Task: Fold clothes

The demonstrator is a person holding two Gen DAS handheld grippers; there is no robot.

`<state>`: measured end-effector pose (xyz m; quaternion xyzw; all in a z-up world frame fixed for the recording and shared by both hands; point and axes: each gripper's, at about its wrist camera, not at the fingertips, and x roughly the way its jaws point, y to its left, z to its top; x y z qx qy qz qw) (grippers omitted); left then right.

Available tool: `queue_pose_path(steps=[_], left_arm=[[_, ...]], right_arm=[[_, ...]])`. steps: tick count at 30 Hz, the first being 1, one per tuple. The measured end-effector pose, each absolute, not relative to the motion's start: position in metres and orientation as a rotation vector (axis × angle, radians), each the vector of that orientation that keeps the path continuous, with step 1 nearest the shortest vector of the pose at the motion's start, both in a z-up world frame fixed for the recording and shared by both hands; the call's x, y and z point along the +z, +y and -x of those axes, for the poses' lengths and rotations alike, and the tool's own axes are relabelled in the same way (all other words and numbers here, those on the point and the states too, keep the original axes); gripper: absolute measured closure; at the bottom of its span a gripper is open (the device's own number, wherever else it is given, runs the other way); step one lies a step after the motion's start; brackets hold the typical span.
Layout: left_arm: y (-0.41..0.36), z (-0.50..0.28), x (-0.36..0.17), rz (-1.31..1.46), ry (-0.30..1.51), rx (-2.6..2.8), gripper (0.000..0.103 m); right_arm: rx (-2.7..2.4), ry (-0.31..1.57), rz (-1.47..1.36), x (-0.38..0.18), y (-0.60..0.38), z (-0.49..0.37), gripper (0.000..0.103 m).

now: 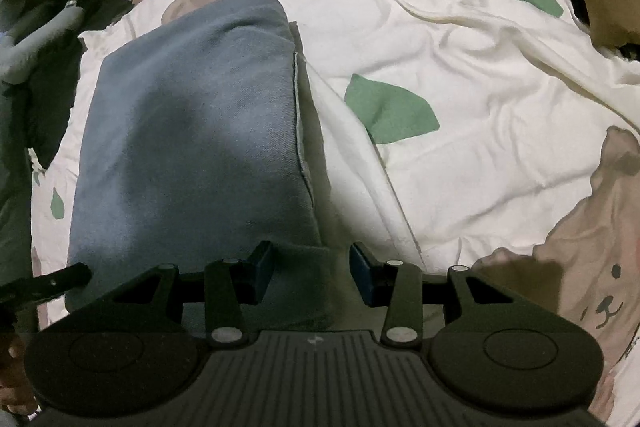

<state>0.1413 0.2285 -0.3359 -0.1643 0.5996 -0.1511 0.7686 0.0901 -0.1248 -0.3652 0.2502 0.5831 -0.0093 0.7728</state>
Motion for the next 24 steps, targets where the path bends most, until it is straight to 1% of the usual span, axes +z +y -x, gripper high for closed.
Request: queue_pose_path(steps=[4, 6, 7, 9, 11, 14, 20, 24], left_arm=[[0.235, -0.135, -0.348, 0.463, 1.309, -0.329, 0.046], [0.237, -0.134, -0.351, 0.5, 1.313, -0.325, 0.049], [0.238, -0.133, -0.353, 0.527, 1.315, -0.325, 0.057], [0.241, -0.132, -0.353, 0.557, 1.311, -0.323, 0.062], [0.243, -0.129, -0.354, 0.577, 1.304, -0.318, 0.076], [0.243, -0.123, -0.351, 0.595, 1.29, -0.325, 0.082], [0.236, -0.114, -0.338, 0.626, 1.289, -0.36, 0.085], [0.235, -0.111, -0.347, 0.614, 1.296, -0.348, 0.085]], right_arm=[[-0.02, 1.266, -0.545, -0.366, -0.125, -0.09, 0.054], [-0.023, 1.27, -0.544, -0.366, -0.125, -0.09, 0.054], [-0.025, 1.272, -0.542, -0.365, -0.124, -0.09, 0.054], [-0.026, 1.275, -0.531, -0.364, -0.123, -0.091, 0.054], [-0.023, 1.268, -0.515, -0.361, -0.123, -0.092, 0.054], [-0.025, 1.25, -0.511, -0.357, -0.124, -0.096, 0.054], [-0.022, 1.244, -0.494, -0.353, -0.123, -0.099, 0.054], [-0.011, 1.243, -0.484, -0.352, -0.121, -0.101, 0.054]])
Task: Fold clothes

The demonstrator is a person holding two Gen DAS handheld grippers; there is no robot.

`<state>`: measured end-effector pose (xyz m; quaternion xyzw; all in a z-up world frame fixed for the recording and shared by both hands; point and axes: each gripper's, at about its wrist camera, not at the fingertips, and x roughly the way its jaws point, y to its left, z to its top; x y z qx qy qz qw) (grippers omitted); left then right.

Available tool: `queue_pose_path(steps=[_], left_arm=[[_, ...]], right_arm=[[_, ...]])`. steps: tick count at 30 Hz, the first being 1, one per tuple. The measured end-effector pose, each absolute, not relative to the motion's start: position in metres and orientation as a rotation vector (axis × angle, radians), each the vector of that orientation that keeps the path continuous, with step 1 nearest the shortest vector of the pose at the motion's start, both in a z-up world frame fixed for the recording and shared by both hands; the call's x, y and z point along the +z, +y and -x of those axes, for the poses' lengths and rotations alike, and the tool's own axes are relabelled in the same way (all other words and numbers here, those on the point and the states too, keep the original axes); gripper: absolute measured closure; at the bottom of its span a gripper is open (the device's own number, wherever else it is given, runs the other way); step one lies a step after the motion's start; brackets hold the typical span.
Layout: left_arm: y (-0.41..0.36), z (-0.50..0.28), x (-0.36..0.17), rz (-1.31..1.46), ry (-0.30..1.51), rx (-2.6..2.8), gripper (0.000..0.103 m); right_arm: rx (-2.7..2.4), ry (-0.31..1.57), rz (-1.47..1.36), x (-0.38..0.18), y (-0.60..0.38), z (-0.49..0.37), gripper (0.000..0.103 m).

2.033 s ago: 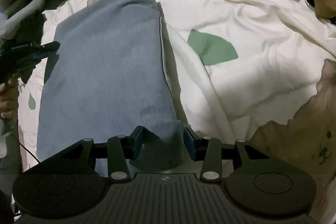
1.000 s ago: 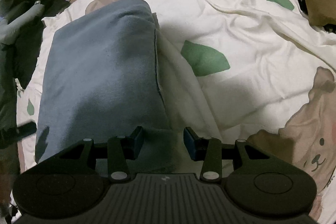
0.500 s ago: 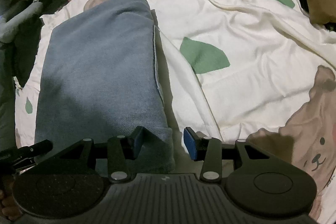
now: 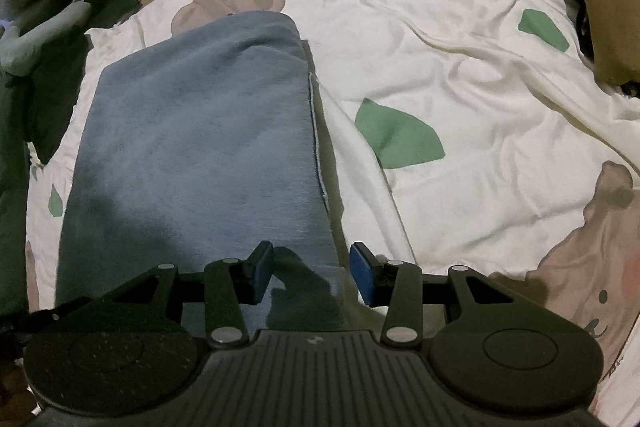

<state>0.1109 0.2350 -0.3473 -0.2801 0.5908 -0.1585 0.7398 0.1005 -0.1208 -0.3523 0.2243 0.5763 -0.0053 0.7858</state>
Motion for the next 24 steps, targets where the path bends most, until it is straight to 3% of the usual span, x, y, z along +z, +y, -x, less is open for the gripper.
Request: queue_pose_path(steps=[6, 11, 19, 21, 22, 24], left_arm=[[0.24, -0.113, -0.367, 0.561, 1.31, -0.327, 0.083], [0.235, -0.117, -0.354, 0.464, 1.327, -0.364, 0.065], [0.238, -0.14, -0.325, 0.338, 1.234, -0.346, 0.065], [0.235, -0.148, -0.325, 0.324, 1.229, -0.359, 0.065], [0.231, -0.153, -0.325, 0.303, 1.227, -0.359, 0.065], [0.223, -0.163, -0.324, 0.268, 1.222, -0.362, 0.065]], right_arm=[[0.004, 1.258, -0.472, -0.356, -0.117, -0.1, 0.054], [0.014, 1.248, -0.486, -0.358, -0.121, -0.098, 0.054], [0.07, 1.208, -0.408, -0.357, -0.113, -0.096, 0.054], [0.095, 1.209, -0.398, -0.36, -0.109, -0.095, 0.057], [0.117, 1.209, -0.383, -0.362, -0.107, -0.094, 0.064], [0.125, 1.213, -0.352, -0.366, -0.104, -0.091, 0.068]])
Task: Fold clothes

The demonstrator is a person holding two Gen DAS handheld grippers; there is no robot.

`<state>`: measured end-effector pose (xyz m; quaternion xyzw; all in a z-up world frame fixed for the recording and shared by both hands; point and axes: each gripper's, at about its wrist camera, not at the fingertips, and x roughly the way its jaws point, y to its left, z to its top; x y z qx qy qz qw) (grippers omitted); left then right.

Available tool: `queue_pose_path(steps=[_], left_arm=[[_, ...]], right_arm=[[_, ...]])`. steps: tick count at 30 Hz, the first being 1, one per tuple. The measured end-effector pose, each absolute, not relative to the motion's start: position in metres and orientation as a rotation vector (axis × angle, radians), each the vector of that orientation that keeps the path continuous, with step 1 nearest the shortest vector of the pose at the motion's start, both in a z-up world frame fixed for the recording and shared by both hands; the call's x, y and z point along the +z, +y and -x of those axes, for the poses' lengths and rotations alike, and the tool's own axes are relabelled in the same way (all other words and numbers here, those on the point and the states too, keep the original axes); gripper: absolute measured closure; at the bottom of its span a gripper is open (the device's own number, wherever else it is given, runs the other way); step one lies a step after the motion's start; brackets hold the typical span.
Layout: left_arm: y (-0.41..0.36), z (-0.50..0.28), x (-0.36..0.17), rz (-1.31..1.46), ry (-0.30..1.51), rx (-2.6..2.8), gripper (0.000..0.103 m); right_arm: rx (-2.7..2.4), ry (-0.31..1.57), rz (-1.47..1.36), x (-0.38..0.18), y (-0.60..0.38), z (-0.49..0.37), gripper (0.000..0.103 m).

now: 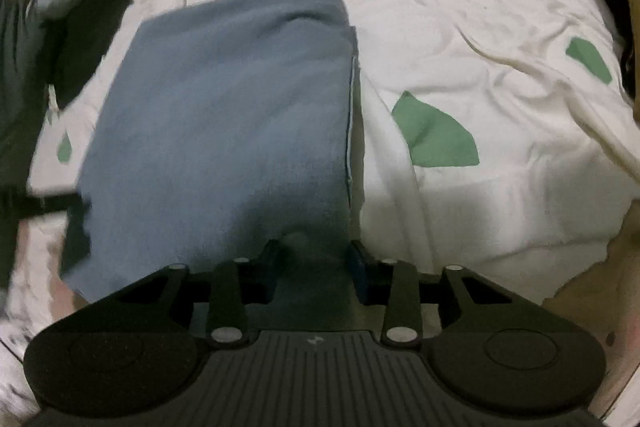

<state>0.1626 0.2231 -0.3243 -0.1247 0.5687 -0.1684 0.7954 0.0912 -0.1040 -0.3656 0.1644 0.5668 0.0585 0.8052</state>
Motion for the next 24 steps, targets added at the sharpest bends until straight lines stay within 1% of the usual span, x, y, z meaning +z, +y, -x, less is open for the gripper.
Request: queue_pose_path(steps=[2, 7, 10, 12, 13, 14, 18, 24], left_arm=[[0.217, -0.171, -0.322, 0.248, 1.214, -0.365, 0.065], [0.199, -0.185, -0.322, 0.177, 1.206, -0.384, 0.065], [0.193, -0.189, -0.326, 0.133, 1.208, -0.383, 0.065], [0.192, -0.191, -0.329, 0.132, 1.216, -0.379, 0.065], [0.191, -0.191, -0.329, 0.129, 1.214, -0.377, 0.065], [0.19, -0.192, -0.33, 0.125, 1.212, -0.376, 0.065], [0.187, -0.193, -0.332, 0.111, 1.206, -0.373, 0.065], [0.192, -0.194, -0.339, 0.155, 1.218, -0.373, 0.067]], right_arm=[[0.116, 1.222, -0.376, -0.368, -0.107, -0.087, 0.071], [0.106, 1.288, -0.411, -0.372, -0.108, -0.076, 0.071], [0.11, 1.293, -0.411, -0.365, -0.11, -0.078, 0.069], [0.092, 1.263, -0.397, -0.359, -0.111, -0.083, 0.066], [0.088, 1.235, -0.401, -0.355, -0.113, -0.087, 0.061], [0.084, 1.206, -0.407, -0.351, -0.116, -0.091, 0.06], [0.105, 1.143, -0.42, -0.349, -0.118, -0.117, 0.06], [0.125, 1.153, -0.37, -0.357, -0.107, -0.153, 0.06]])
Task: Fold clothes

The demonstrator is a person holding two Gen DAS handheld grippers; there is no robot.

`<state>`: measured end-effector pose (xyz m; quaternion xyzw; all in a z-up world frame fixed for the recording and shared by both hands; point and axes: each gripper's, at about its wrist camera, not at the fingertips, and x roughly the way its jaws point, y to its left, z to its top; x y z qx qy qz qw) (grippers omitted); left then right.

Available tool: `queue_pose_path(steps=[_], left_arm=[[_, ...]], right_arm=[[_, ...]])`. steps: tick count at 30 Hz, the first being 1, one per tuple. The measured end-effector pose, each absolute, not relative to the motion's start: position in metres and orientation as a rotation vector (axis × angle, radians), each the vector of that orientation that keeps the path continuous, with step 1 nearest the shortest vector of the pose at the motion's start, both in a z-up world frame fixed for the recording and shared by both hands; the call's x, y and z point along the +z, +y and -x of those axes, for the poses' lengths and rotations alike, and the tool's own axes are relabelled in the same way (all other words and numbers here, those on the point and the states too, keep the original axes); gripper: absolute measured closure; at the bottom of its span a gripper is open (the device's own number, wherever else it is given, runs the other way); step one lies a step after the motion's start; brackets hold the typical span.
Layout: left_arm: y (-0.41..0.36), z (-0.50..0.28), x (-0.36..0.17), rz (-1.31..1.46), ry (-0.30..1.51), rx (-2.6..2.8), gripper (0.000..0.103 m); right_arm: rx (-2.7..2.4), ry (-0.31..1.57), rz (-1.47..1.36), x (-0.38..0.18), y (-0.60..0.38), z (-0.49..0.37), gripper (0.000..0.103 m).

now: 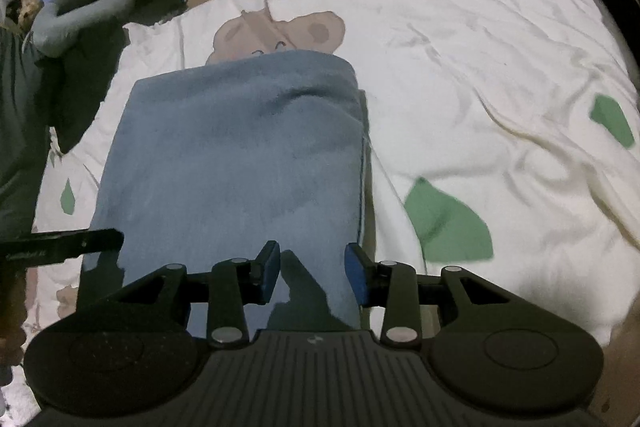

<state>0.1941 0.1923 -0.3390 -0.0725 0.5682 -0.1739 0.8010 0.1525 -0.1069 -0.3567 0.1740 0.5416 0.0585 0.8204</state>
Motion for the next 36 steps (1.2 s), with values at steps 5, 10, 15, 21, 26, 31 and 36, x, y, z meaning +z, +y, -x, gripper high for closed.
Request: queue_pose_path(steps=[5, 10, 15, 21, 26, 31, 36], left_arm=[[0.197, -0.193, -0.346, 0.2, 1.225, -0.367, 0.068], [0.199, -0.192, -0.352, 0.222, 1.222, -0.364, 0.068], [0.207, -0.191, -0.36, 0.29, 1.218, -0.36, 0.067], [0.21, -0.187, -0.364, 0.33, 1.204, -0.349, 0.067], [0.212, -0.185, -0.365, 0.333, 1.197, -0.356, 0.067], [0.216, -0.185, -0.367, 0.35, 1.197, -0.364, 0.066], [0.217, -0.186, -0.367, 0.356, 1.196, -0.366, 0.065]], right_arm=[[0.109, 1.143, -0.369, -0.359, -0.109, -0.163, 0.06], [0.083, 1.153, -0.359, -0.366, -0.114, -0.176, 0.06], [0.097, 1.148, -0.369, -0.373, -0.117, -0.193, 0.06], [0.122, 1.108, -0.378, -0.377, -0.126, -0.217, 0.061], [0.135, 1.078, -0.387, -0.377, -0.131, -0.238, 0.061], [0.14, 1.061, -0.374, -0.374, -0.128, -0.252, 0.062], [0.131, 1.055, -0.441, -0.378, -0.135, -0.262, 0.063]])
